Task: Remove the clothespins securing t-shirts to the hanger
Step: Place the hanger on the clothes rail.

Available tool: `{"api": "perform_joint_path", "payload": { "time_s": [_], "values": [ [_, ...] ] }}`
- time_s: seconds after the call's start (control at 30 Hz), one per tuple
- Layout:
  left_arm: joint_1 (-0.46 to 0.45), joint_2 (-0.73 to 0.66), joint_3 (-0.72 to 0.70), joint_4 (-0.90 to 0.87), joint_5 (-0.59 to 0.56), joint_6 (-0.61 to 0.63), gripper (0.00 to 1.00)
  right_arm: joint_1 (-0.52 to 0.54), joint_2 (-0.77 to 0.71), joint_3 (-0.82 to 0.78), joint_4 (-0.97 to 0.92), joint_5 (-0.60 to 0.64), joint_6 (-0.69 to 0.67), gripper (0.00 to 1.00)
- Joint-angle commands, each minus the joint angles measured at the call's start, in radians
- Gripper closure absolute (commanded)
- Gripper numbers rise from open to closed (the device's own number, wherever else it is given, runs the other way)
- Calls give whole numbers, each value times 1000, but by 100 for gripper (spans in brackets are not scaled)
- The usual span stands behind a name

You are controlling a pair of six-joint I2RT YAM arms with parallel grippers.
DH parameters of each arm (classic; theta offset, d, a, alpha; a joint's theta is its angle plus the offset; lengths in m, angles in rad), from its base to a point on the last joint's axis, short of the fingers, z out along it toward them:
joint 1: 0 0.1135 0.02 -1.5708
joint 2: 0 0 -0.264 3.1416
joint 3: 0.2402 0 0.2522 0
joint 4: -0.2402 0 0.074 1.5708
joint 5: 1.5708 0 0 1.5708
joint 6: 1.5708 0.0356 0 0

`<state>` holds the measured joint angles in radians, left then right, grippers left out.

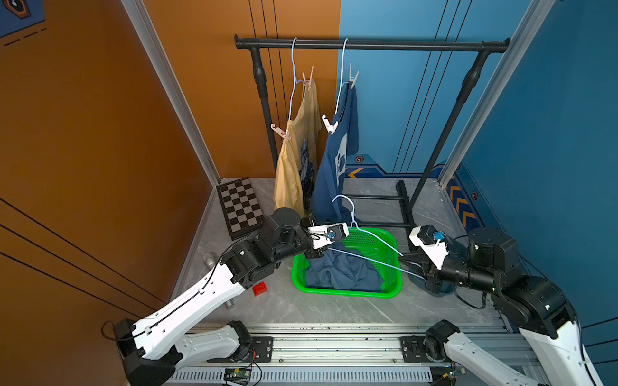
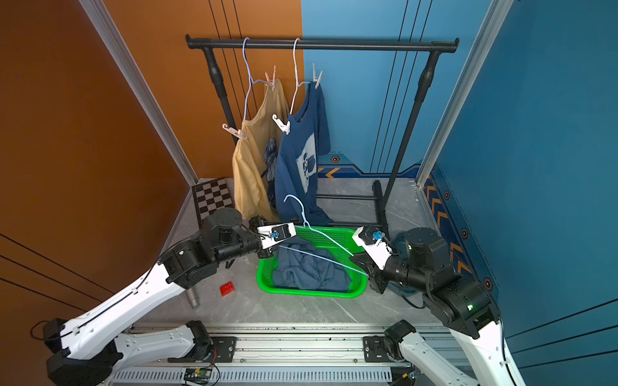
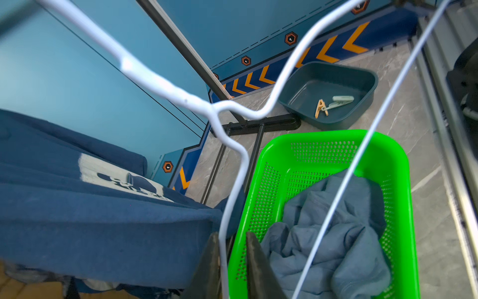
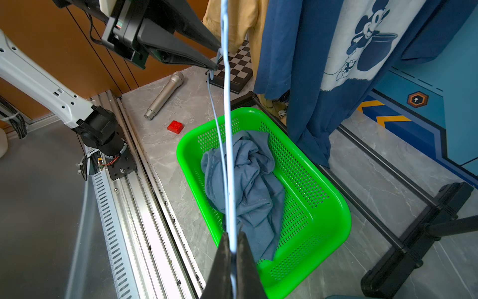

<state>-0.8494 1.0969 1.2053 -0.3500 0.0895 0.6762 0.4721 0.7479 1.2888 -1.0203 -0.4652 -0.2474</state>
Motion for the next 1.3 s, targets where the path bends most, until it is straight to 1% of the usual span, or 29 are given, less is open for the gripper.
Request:
{"api": "perform_joint_path", "payload": {
  "time_s": [0.0,0.07,0.23,0.33,0.47,0.6,0.7,0.83,0.9,1.0,1.07,1.27],
  "values": [
    [-3,3,-3,-3,29,-10,62,-4,-6,11,-11,58,-25,100],
    [-5,4,-2,-3,28,-11,55,-4,-6,12,-38,88,-39,100],
    [-7,16,4,-3,30,-19,46,-6,-17,11,-103,204,-72,100],
    [-9,33,12,-1,35,-29,42,-12,-26,7,-121,264,-75,100],
    [-13,65,32,23,33,-69,40,-25,-40,0,-127,326,-70,100],
    [-21,100,39,147,32,-181,38,-40,-53,4,-128,410,-57,100],
    [-27,138,55,286,34,-293,36,-51,-62,16,-126,485,-43,100],
    [-24,204,101,424,67,-464,35,-62,-81,23,-88,561,-29,100],
    [-26,245,142,461,101,-521,32,-67,-84,26,-57,593,-16,100],
    [-37,312,212,505,122,-569,31,-71,-80,30,2,655,23,100],
    [-41,357,269,512,123,-594,30,-75,-76,36,43,672,42,100],
    [-45,489,444,536,90,-663,30,-94,-36,62,183,720,94,100]
  ]
}}
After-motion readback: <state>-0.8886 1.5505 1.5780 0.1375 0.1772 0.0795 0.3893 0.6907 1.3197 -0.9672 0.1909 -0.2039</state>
